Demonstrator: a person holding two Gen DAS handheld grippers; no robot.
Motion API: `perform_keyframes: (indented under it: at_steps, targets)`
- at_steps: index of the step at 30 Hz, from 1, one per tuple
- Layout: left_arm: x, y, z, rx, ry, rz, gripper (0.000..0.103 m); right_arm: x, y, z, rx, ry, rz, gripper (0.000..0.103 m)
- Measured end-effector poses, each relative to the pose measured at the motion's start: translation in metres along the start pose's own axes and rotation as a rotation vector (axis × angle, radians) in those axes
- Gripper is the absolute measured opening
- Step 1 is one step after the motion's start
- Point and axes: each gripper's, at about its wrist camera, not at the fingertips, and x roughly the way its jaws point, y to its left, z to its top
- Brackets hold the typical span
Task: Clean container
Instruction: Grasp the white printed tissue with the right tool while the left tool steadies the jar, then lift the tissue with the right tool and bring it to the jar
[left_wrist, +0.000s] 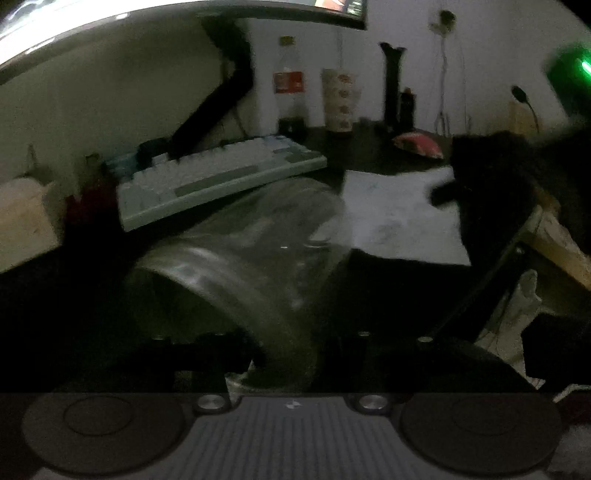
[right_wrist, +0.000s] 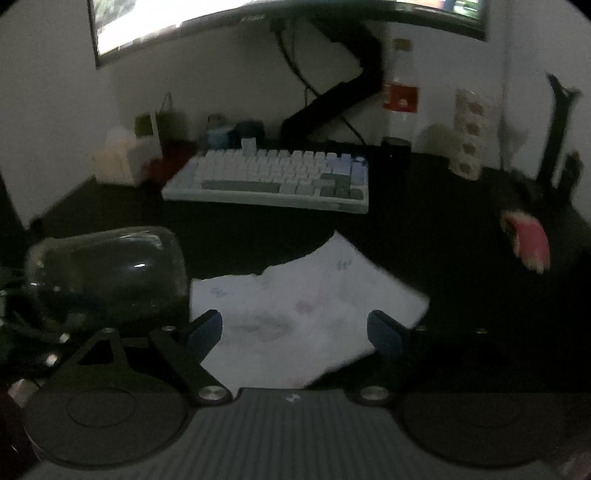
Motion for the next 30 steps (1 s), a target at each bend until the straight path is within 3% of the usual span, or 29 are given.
perform_keyframes:
  at_steps: [2,6,8,11,14,15,16,19,24,30]
  targets:
    - [0.002,-0.006,0.000,0.023,0.004,0.015,0.055,0.013,-0.004,0.012,-0.038,0.040,0.008,0.088]
    - [0.003,-0.008,-0.001,0.027,-0.005,0.015,0.061,0.043,-0.012,0.024,-0.110,0.135,0.078,0.087]
    - [0.002,-0.006,-0.002,0.016,-0.012,0.006,0.067,0.054,-0.012,0.022,-0.156,0.198,0.148,0.082]
    - [0.001,0.001,-0.002,-0.033,-0.056,0.015,0.090,0.067,-0.009,0.010,-0.192,0.248,0.183,0.059]
    - [-0.001,0.004,-0.002,-0.060,-0.086,0.003,0.090,0.066,-0.009,0.003,-0.207,0.206,0.196,0.040]
    - [-0.001,0.004,-0.001,-0.057,-0.094,0.005,0.090,0.066,-0.009,0.001,-0.201,0.189,0.183,0.019]
    - [-0.002,0.002,-0.001,-0.051,-0.101,0.010,0.090,0.066,-0.009,0.000,-0.199,0.178,0.166,0.006]
    - [-0.002,0.000,-0.002,-0.035,-0.100,0.022,0.090,0.062,-0.006,0.000,-0.205,0.152,0.108,0.004]
    - [0.001,0.003,0.000,-0.057,-0.096,0.040,0.090,0.010,-0.005,0.037,-0.120,-0.055,0.155,0.004]
    - [0.006,0.012,-0.002,-0.095,-0.100,0.025,0.091,-0.013,0.032,0.071,-0.091,-0.174,0.345,0.004]
